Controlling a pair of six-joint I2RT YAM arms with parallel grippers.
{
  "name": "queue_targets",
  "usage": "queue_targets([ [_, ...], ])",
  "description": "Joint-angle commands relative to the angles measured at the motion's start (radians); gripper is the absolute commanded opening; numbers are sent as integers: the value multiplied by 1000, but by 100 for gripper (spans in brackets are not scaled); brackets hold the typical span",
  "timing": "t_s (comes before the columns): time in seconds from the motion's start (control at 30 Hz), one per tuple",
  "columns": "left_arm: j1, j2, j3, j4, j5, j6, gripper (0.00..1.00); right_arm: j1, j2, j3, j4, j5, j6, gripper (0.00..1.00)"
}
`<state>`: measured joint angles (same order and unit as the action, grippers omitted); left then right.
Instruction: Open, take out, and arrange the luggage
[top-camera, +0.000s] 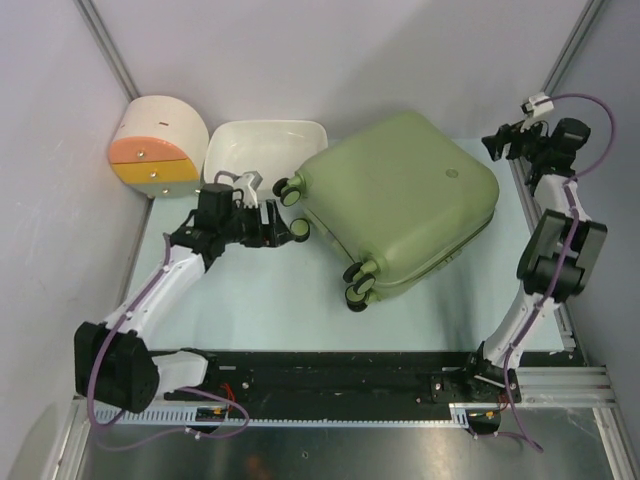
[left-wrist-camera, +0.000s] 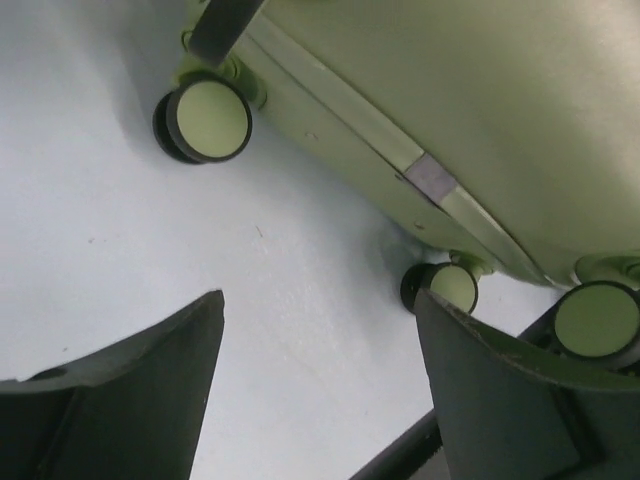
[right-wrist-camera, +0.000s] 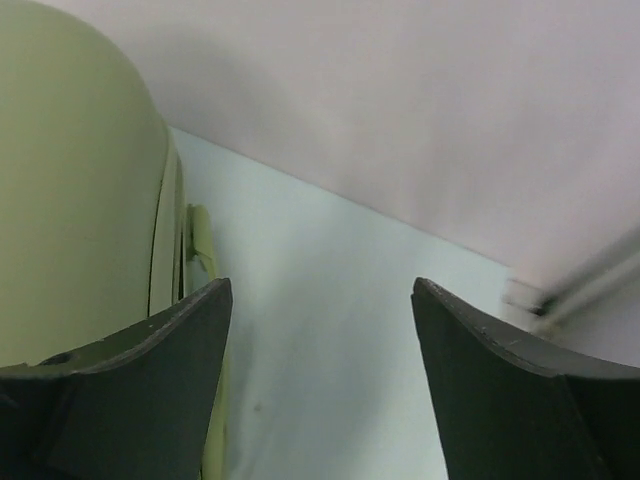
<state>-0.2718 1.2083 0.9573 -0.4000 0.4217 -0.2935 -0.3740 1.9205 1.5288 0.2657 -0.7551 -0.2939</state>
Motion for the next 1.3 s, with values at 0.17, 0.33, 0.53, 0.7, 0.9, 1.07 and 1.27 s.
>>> queue_targets([
  [0.17,-110,232,-10,522,195,-151,85,-13,243,179,-78,-490,193,68],
  [0.33,-252,375,104,561,215,-170,85,-65,152,142,-560,-549,-248,64],
  [0.53,-438,546,257,572,233,-191,85,-204,189,350,-1536,-506,-1092,61],
  [0.7,-509,674,400,575,213,-211,85,-310,201,354,-1783,-452,-1234,60],
  [0.9,-460,558,241,576,223,-193,87,-303,128,318,-1570,-426,-1013,66],
  [1.07,-400,349,72,446,227,-40,88,-229,-60,71,-643,-189,-374,71],
  [1.27,-385,211,-28,431,183,-30,90,-123,66,227,-491,30,-243,70],
])
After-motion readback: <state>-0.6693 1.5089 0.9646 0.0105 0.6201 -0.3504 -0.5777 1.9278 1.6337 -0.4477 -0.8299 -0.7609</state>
